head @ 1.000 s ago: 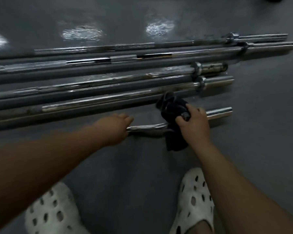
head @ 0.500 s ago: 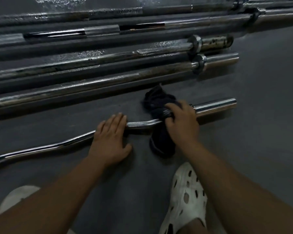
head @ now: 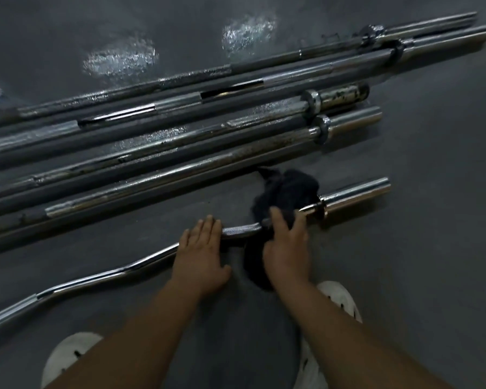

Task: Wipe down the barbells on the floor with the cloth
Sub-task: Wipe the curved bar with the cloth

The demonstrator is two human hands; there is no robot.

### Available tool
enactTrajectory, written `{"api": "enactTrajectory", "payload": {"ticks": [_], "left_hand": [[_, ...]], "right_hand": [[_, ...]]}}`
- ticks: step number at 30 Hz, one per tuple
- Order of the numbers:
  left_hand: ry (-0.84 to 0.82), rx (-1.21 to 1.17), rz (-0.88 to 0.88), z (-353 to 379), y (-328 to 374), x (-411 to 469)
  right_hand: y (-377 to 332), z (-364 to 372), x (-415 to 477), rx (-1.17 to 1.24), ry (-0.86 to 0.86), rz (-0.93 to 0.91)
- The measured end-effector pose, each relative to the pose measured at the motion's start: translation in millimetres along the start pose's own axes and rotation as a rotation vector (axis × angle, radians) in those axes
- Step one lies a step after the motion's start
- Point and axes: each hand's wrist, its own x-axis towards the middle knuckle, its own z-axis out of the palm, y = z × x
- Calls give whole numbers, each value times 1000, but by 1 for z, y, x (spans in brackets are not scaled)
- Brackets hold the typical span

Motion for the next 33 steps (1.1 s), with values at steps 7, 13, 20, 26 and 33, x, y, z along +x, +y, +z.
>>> {"api": "enactTrajectory", "payload": {"ticks": [7,13,20,26,33], "left_hand": [[-107,67,-32,-9,2,-19],[-86,69,-31,4,-3,-16],[-55,-8,-6,10,-10,-5],[-75,4,-3,8,-15,-3],[-45,-63,52,8,-19,-3]], "right_hand": [[21,-35,26,-59,-22,-145],[3,3,-24,84,-178,-15],[46,-24,11,101,83,149],[3,-3,-15,48,-176,-434],[16,4,-16,199,91,185]]}}
